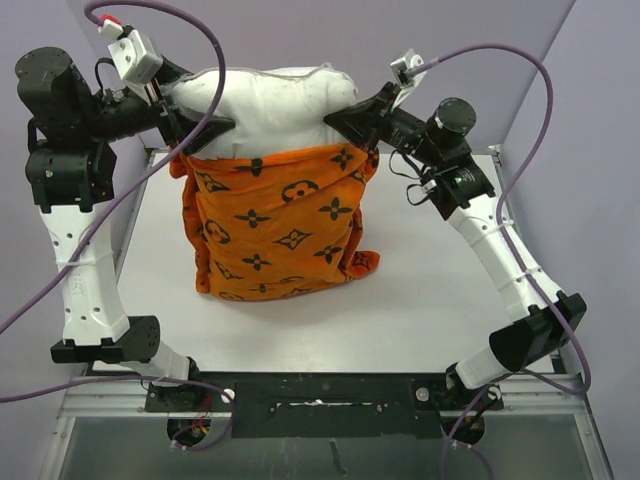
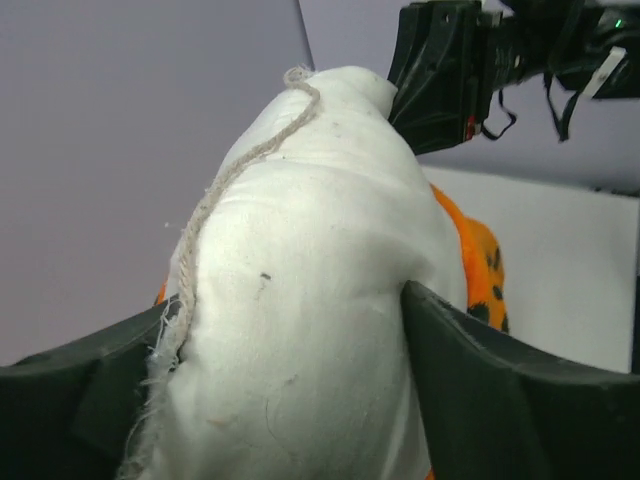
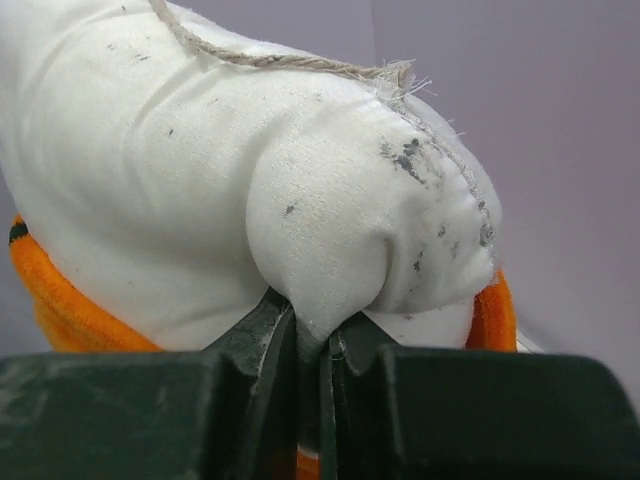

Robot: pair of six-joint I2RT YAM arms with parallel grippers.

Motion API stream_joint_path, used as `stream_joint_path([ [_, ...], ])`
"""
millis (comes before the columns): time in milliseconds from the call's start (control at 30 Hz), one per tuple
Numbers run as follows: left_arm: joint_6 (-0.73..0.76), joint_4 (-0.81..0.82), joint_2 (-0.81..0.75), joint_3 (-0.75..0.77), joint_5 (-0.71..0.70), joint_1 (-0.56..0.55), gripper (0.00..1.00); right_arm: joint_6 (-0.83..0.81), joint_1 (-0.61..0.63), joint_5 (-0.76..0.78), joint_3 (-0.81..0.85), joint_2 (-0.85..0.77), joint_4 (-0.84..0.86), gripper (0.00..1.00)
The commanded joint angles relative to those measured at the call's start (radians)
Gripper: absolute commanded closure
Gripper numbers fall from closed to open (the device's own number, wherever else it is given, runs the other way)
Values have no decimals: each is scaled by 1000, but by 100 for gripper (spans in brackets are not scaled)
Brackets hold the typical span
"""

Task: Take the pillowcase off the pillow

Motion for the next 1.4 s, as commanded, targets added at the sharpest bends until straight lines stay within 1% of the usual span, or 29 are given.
stream_joint_path([
  [0,111,-37,-56,36,48,-3,19,-97,77,102,96,-1,-59,100],
  [33,128,-45,-50,52,47,-4,7,-142,101,138,118,2,-86,100],
  [67,139,-43,-46,66,42,-4,3,-205,121,176,140,8,-107,100],
  [200,139,3,-34,113,16,-4,2,-383,192,380,277,47,-189,100],
  [267,134,22,-27,133,0,-4,2,-499,239,502,351,79,-224,100],
  [333,118,90,-38,111,-57,-4,2,-597,282,604,388,97,-218,100],
  [367,109,153,-61,80,-109,-4,2,-628,298,642,391,97,-198,100],
  [467,91,427,-134,-95,-361,-4,2,-656,301,691,366,74,-131,100],
  [500,103,490,-145,-131,-426,-4,2,-660,301,699,362,65,-117,100],
  [567,112,528,-143,-138,-515,-4,2,-665,301,691,362,57,-112,100],
  [667,105,556,-147,-149,-551,-3,2,-667,310,682,361,53,-118,100],
  [733,75,595,-164,-178,-513,-3,2,-666,319,675,355,52,-116,100],
  [767,68,565,-160,-162,-436,-4,2,-658,323,652,353,52,-115,100],
  [833,53,440,-133,-84,-250,-4,2,-629,327,586,358,60,-126,100],
  [867,41,374,-111,-40,-119,-4,2,-616,329,548,368,69,-139,100],
  [900,41,301,-86,9,-28,-6,2,-601,334,518,381,80,-150,100],
  [933,45,231,-62,56,43,-9,2,-587,338,486,392,90,-157,100],
  [967,47,168,-39,101,80,-18,2,-577,346,461,401,101,-162,100],
  [1067,43,45,33,213,119,-20,2,-568,375,420,414,124,-175,100],
  [1167,74,-66,95,312,138,-10,2,-554,398,385,402,133,-175,100],
  [1267,157,-148,97,302,127,-6,2,-569,435,374,397,141,-192,100],
  [1367,309,-291,102,300,68,-5,2,-575,449,362,377,130,-191,100],
])
